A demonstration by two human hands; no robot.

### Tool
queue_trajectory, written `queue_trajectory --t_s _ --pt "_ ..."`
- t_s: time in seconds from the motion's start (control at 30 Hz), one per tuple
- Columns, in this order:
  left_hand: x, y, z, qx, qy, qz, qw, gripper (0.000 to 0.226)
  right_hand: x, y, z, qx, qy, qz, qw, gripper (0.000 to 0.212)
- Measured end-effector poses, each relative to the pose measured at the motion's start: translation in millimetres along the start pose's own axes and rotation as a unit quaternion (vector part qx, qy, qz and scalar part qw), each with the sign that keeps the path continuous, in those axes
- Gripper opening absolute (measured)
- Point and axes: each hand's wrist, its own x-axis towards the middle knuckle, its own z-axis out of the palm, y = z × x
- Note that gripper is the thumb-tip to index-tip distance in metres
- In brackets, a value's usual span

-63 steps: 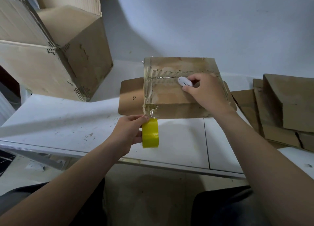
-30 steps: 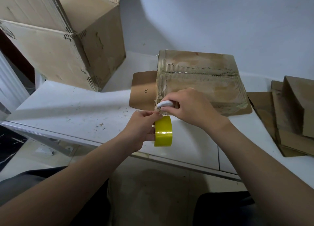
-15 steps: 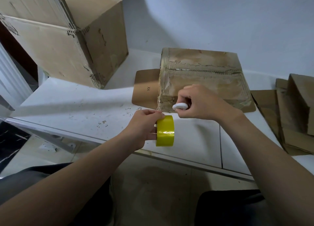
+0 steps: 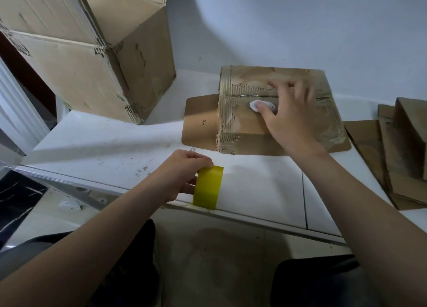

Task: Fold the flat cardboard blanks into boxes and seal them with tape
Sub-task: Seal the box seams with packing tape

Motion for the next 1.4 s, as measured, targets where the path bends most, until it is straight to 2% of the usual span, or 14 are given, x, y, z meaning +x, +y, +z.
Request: queue_trajectory --t_s 0.1,0.2,0.27,0.37,0.5,0.6,0.73,0.83,0.97,1.07,1.27,1.4 --pt "1 0 -3 0.0 0.01 0.006 1.0 0.015 -9 -23 4 0.022 0.044 -0.12 0.992 0.033" --pt "2 0 -4 -0.018 0.02 0.018 0.999 0.013 -26 -31 20 -0.022 -0.006 -0.19 0.982 0.05" --pt "1 0 -5 -0.022 0.025 0.021 0.999 0.014 -30 -25 28 -0.032 -0.023 -0.203 0.978 0.055" --pt "2 -1 -6 -0.017 0.025 0.021 0.999 0.018 -29 -21 33 -0.023 -0.025 -0.2 0.979 0.049" --pt "2 -2 -8 -0.018 0.026 0.027 0.999 0.02 -25 -15 31 -0.019 -0.059 -0.211 0.975 0.052" --pt "1 -2 -9 -0.023 0.028 0.03 0.999 0.017 -19 -10 27 0.022 -0.08 -0.212 0.974 0.051" --pt "3 -2 -10 -0.021 0.033 0.031 0.999 0.016 -19 -16 32 0.066 -0.04 -0.19 0.979 0.044" --pt "5 -3 -11 -0.025 0.034 0.032 0.999 0.015 -21 -17 36 0.037 -0.031 -0.184 0.982 0.039" --pt "6 -3 -13 -0.029 0.039 0.032 0.998 0.015 -25 -16 37 -0.034 -0.034 -0.201 0.978 0.053" --pt "7 -4 -15 -0.036 0.044 0.033 0.998 0.015 -27 -20 37 -0.046 -0.006 -0.199 0.979 0.053" --pt "11 -5 -14 -0.04 0.045 0.034 0.998 0.014 -36 -38 45 -0.131 0.034 -0.142 0.981 0.05" --pt "12 -4 -12 -0.044 0.04 0.032 0.998 0.014 -34 -48 48 -0.11 0.053 -0.11 0.986 0.041"
